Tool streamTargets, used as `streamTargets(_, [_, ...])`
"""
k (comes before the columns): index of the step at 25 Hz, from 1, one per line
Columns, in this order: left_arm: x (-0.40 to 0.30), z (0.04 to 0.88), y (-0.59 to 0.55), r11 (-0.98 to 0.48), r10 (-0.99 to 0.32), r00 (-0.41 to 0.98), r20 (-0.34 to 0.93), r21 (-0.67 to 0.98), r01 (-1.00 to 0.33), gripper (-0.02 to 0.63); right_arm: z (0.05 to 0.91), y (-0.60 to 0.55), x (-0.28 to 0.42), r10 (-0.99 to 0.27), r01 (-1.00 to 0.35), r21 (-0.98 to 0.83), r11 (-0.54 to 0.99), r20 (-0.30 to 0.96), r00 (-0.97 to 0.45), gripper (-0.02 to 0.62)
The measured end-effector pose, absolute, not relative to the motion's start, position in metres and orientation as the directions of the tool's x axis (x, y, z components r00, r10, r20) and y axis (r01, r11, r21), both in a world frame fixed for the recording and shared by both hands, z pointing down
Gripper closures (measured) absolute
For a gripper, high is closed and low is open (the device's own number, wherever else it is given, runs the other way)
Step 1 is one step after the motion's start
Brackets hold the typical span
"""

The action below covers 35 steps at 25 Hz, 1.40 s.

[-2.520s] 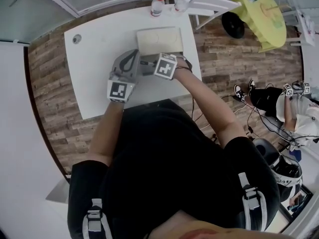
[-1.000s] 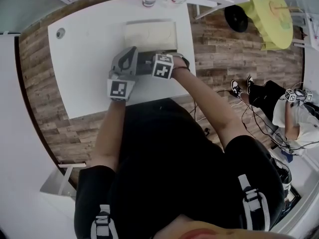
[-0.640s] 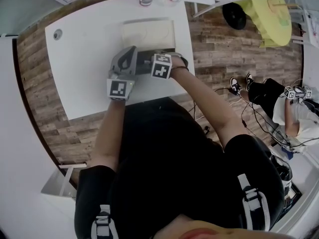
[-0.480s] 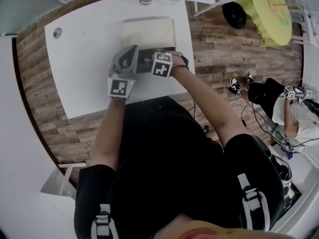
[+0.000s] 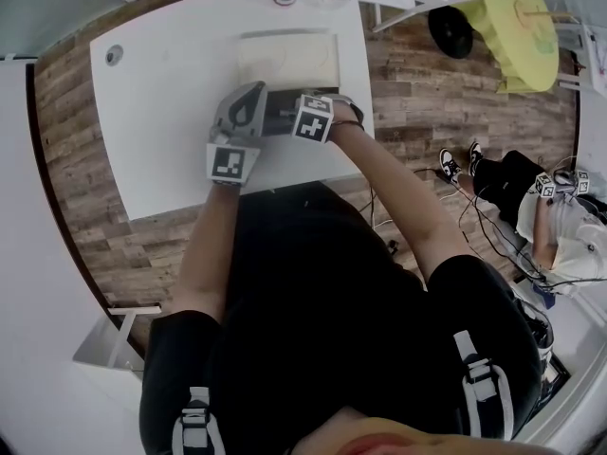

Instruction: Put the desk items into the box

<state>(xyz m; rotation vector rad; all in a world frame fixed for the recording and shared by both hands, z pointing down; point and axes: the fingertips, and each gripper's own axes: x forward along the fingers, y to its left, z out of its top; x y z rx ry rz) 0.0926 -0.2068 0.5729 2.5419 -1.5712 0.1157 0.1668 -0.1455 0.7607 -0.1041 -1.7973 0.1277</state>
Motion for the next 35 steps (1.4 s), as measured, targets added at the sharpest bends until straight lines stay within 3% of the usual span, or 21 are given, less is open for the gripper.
streamTargets(18, [0.099,0.518,-0.199,-0.491,-0.862,0.488,0.137,0.011,-0.871,0.595,0.688,-0.142,0.171,0.13,-0.084,-0.163,0.983,0.943,-0.306,0.505])
streamTargets(24, [0.109,0.485,-0.194,-0.518,-0.846,0.515,0.138,0.012,-0.855,0.595,0.636,-0.146,0.169,0.043,-0.158,-0.124,0.98,0.898,-0.438,0.565])
streamTargets(30, [0.112,0.459,-0.185,-0.515,-0.846,0.514,0.143,0.033,-0.856,0.595,0.568,-0.153,0.166,-0.069,-0.24,-0.114,0.964,0.763,-0.642,0.578])
streamTargets(35, [0.12,0.433,-0.178,-0.522,-0.841,0.523,0.14,0.044,-0.852,0.595,0.487,-0.165,0.165,-0.224,-0.298,-0.066,0.952,0.513,-0.829,0.578])
